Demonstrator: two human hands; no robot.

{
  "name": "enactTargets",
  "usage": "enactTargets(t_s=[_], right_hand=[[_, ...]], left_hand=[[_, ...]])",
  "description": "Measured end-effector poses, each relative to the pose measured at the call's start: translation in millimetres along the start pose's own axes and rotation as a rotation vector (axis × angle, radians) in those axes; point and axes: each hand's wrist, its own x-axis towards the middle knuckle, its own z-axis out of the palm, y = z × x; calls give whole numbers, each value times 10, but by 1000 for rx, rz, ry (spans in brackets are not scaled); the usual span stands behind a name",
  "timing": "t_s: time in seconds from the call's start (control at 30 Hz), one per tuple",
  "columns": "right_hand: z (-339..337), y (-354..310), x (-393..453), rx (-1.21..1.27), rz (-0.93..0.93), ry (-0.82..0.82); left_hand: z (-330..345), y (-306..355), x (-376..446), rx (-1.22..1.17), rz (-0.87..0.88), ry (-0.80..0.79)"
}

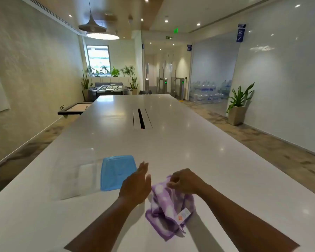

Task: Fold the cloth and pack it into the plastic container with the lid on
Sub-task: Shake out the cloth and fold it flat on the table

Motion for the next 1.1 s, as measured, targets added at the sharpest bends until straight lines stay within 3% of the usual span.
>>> enactTargets(t_s=[0.17, 0.33, 0.5, 0.63, 0.8, 1.0, 1.1], right_hand=[[83, -68, -118, -36, 135, -369], [111, -123, -193, -163, 121, -498], [104, -86, -112, -118, 116, -351], [-127, -85, 7, -58, 69, -144], [-397, -139, 153, 10, -12, 57], [-772, -245, 241, 205, 1, 186], [-1005, -295, 251, 322, 28, 220]], left_hand=[[210, -45, -107, -4, 14, -145], [235, -14, -124, -134, -51, -235], [206, -89, -12, -241, -44, -344], [-4, 114, -24, -288, 110, -420], [-167, 386, 29, -417, 267, -299], [-128, 405, 340, -235, 84, -150], [-178, 408, 483, -271, 63, -150]])
